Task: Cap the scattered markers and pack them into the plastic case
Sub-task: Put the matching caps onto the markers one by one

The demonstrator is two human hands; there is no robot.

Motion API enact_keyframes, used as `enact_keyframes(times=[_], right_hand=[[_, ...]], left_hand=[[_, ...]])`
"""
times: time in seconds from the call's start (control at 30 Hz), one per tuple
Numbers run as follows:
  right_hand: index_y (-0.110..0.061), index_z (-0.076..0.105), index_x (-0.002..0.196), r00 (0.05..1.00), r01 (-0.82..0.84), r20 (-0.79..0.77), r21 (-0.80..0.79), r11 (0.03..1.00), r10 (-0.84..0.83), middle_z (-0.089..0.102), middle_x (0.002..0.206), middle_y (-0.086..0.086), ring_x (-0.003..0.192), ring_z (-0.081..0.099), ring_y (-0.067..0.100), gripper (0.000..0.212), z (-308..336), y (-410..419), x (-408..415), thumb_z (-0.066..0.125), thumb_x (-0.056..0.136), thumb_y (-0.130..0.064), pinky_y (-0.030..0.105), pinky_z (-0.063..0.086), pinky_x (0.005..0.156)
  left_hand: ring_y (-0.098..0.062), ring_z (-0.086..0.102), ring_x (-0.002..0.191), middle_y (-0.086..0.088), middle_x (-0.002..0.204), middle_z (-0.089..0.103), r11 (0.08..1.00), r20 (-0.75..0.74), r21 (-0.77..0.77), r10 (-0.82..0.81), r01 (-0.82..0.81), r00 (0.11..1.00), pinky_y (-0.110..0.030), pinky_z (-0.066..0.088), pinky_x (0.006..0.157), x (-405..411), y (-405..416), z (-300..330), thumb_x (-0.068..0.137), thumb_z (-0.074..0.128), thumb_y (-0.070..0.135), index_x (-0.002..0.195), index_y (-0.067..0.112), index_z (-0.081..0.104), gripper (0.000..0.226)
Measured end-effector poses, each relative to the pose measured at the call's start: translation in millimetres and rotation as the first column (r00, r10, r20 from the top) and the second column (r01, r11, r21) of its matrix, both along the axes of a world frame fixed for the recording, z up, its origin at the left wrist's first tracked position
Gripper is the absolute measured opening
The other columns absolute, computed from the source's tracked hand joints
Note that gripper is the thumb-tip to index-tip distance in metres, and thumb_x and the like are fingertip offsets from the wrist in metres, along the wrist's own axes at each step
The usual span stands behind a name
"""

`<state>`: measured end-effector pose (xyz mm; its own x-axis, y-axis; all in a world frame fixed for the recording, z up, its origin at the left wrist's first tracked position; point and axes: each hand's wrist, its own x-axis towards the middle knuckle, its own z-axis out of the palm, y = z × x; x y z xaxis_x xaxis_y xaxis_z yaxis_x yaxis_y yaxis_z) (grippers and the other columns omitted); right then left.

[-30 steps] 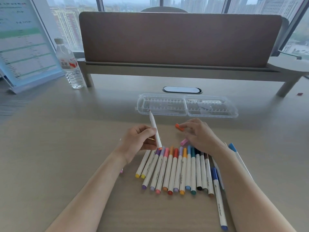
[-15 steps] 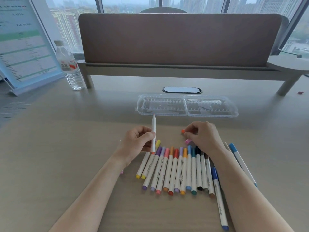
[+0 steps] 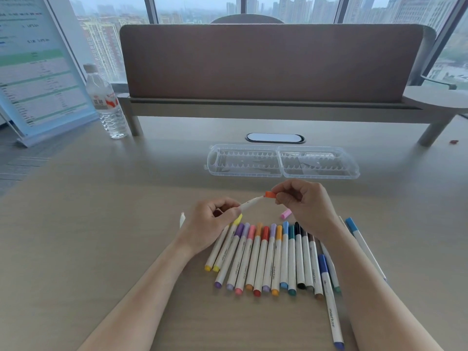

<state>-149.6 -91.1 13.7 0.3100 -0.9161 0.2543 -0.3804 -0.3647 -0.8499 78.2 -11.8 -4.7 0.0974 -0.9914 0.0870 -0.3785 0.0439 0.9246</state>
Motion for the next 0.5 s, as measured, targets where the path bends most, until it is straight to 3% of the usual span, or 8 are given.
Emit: enact_keyframes(times=[0.1,0.2,0.5], right_hand=[[-0.018,0.076,0.093,1.0,0.002,-0.015,-0.034,0.999,-0.003,0.074,0.08,-0.004,0.076,0.069,0.007,0.024,0.7,0.7,0.4,0.067,0.089,0.004,0.016,0.055,0.074],[-0.019,0.076,0.092,1.0,0.031,0.002,-0.047,0.998,-0.031,0.074,0.082,-0.006,0.073,0.068,0.008,0.025,1.4,0.5,-0.2,0.067,0.088,0.004,0.014,0.054,0.069],[-0.025,0.076,0.087,0.999,-0.04,0.002,-0.056,0.998,0.041,0.075,0.084,-0.008,0.076,0.068,0.01,0.027,1.5,8.1,6.1,0.072,0.086,0.001,0.02,0.057,0.069]], left_hand=[[-0.006,0.052,0.061,0.008,0.067,0.065,1.0,-0.008,-0.004,0.011,-0.011,1.0,-0.025,0.044,0.063,-0.2,1.0,0.4,0.093,0.069,0.029,0.088,0.03,0.078,0.01],[-0.005,0.051,0.059,0.011,0.063,0.062,1.0,-0.013,-0.016,0.01,-0.01,1.0,-0.025,0.042,0.061,0.0,0.2,0.7,0.093,0.068,0.027,0.087,0.03,0.078,0.012],[-0.011,0.064,0.072,0.003,0.079,0.074,0.999,-0.022,-0.021,-0.036,0.036,0.999,-0.028,0.051,0.068,0.8,-1.4,-2.2,0.091,0.072,0.03,0.096,0.028,0.08,0.009]])
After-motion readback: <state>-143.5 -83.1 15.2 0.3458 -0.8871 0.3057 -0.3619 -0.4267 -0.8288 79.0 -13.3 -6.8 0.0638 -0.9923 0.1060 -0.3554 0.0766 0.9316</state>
